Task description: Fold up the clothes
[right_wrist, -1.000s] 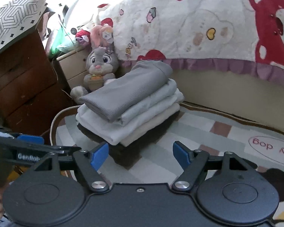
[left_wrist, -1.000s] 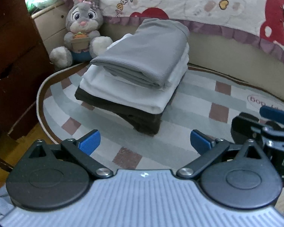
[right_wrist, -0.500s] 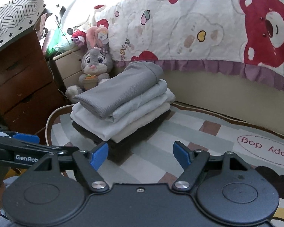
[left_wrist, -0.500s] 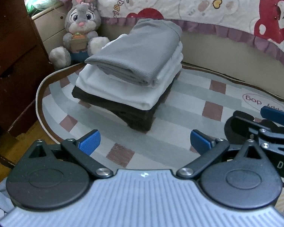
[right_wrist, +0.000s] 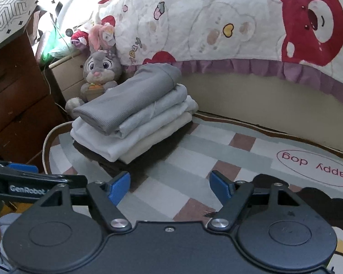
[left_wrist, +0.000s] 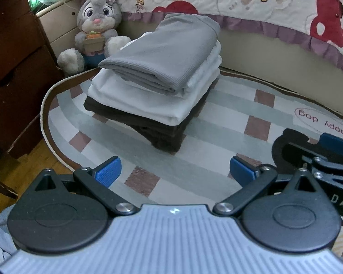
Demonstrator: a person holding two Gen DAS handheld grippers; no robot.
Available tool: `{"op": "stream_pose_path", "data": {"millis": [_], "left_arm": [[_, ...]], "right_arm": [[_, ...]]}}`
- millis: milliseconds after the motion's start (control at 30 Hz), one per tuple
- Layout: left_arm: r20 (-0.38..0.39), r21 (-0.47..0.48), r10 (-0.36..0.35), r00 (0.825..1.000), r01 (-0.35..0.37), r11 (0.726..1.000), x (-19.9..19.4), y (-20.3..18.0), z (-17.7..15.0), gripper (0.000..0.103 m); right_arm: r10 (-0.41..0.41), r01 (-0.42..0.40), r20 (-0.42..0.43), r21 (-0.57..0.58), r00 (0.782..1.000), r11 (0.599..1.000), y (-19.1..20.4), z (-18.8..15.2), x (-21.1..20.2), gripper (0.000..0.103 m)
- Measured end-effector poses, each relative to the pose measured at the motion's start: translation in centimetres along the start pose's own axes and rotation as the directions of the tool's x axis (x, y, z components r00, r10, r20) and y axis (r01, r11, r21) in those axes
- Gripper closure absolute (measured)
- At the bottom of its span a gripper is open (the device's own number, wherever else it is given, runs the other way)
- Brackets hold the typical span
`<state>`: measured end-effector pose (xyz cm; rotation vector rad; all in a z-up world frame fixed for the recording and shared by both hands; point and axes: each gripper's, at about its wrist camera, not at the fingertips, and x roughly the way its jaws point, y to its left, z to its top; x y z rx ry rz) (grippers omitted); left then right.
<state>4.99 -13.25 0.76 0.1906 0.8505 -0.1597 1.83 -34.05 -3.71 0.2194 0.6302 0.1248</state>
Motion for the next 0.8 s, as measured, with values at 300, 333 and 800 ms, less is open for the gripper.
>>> {"op": "stream_pose_path", "data": {"millis": [300,333,800], "left_arm": [[0.012,0.014,0.008,1.000,-0.008,1.000,-0.2,-1.0,0.2,0.000],[0.012,0.010,0.008,1.000,-0.008,1.000,-0.2,-1.0,0.2,0.000],[0.043,-0.013,-0.017,0.999,0.018,1.000,-1.2,-1.5,0.7,0.000]], "right_arm": [[-0.016,0.016,0.001,0.027,1.000,1.000,-0.6,-0.6,-0.4,0.022],[-0.016,0.016,0.003,0.027,1.000,1.000,-0.7,-0.6,-0.5,0.022],[0.062,-0.064,0.044,0.035,0.997,0.997,-0.4,-0.7,-2.6,0.022]]}}
